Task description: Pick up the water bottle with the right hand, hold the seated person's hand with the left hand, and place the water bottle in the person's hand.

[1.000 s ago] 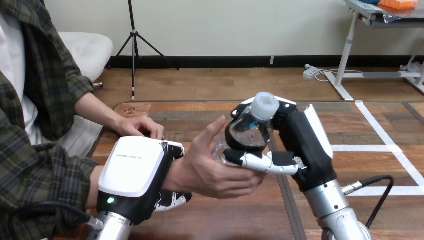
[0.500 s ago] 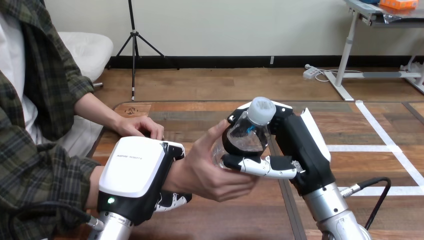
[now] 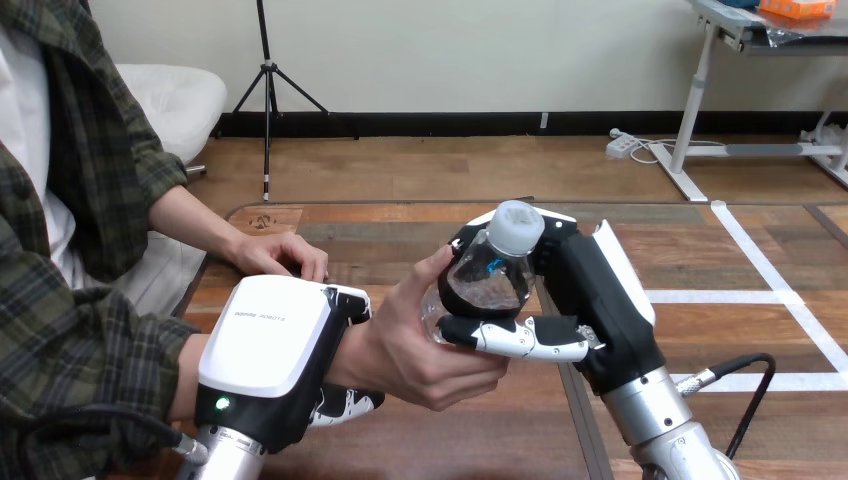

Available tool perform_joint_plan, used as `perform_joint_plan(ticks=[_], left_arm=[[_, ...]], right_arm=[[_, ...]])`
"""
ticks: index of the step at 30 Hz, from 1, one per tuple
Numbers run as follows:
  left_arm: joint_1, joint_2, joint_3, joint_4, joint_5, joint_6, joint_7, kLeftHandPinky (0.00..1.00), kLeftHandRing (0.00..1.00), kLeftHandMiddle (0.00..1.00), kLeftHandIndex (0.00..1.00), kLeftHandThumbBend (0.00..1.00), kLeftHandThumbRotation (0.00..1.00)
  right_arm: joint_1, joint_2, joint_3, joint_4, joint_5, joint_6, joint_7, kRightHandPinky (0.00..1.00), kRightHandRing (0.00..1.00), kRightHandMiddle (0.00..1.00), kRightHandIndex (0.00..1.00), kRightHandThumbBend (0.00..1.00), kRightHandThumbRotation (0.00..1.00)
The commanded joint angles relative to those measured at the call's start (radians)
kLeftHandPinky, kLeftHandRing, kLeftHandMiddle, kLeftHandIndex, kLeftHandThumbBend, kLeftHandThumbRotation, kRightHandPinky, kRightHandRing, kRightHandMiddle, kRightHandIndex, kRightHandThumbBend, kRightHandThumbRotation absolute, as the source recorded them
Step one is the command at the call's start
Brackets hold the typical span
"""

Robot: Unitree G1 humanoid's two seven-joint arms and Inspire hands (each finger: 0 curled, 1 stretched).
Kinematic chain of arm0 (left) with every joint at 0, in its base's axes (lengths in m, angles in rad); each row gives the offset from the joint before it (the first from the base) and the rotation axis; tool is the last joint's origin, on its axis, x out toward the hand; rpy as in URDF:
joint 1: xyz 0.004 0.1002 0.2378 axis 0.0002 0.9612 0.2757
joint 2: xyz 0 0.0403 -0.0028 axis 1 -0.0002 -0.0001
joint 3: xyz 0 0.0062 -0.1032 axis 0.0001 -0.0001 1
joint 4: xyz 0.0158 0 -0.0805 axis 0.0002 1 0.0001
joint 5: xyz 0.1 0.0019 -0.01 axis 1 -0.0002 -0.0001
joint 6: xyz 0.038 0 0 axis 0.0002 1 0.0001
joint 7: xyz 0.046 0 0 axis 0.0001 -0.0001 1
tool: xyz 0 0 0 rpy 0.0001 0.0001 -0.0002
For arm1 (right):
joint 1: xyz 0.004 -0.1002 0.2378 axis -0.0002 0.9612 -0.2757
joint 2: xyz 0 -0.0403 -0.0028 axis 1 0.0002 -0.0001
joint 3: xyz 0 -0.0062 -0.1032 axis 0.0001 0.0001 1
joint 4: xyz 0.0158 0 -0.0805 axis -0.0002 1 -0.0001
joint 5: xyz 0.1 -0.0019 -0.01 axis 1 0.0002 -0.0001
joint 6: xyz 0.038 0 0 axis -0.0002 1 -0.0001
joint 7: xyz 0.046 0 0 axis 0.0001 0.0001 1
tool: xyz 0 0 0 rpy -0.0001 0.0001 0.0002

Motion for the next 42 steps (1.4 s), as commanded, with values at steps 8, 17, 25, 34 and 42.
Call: perform_joint_plan(ticks=[8, 17, 25, 34, 42], left_arm=[[-0.037, 0.000, 0.006, -0.040, -0.005, -0.006, 0.011, 0.26, 0.28, 0.32, 0.31, 0.89, 0.00], [-0.040, 0.002, 0.006, -0.036, -0.006, -0.008, 0.011, 0.25, 0.28, 0.32, 0.31, 0.89, 0.00], [-0.039, 0.000, 0.005, -0.035, -0.003, -0.003, 0.009, 0.26, 0.28, 0.32, 0.31, 0.89, 0.00], [-0.039, -0.001, 0.004, -0.032, -0.006, -0.007, 0.013, 0.26, 0.28, 0.32, 0.31, 0.88, 0.00], [-0.040, -0.001, 0.004, -0.027, -0.008, -0.010, 0.014, 0.26, 0.28, 0.32, 0.31, 0.88, 0.00]], right_arm=[[-0.035, 0.020, 0.011, -0.059, 0.019, -0.011, 0.006, 0.41, 0.43, 0.47, 0.52, 0.72, 0.00], [-0.035, 0.021, 0.016, -0.065, 0.028, -0.002, 0.012, 0.41, 0.43, 0.47, 0.52, 0.71, 0.00], [-0.036, 0.021, 0.018, -0.061, 0.032, -0.008, 0.015, 0.40, 0.43, 0.47, 0.52, 0.71, 0.00], [-0.037, 0.018, 0.017, -0.062, 0.027, -0.008, 0.016, 0.40, 0.43, 0.47, 0.52, 0.70, 0.00], [-0.038, 0.016, 0.017, -0.060, 0.025, -0.010, 0.016, 0.40, 0.43, 0.48, 0.52, 0.69, 0.00]])
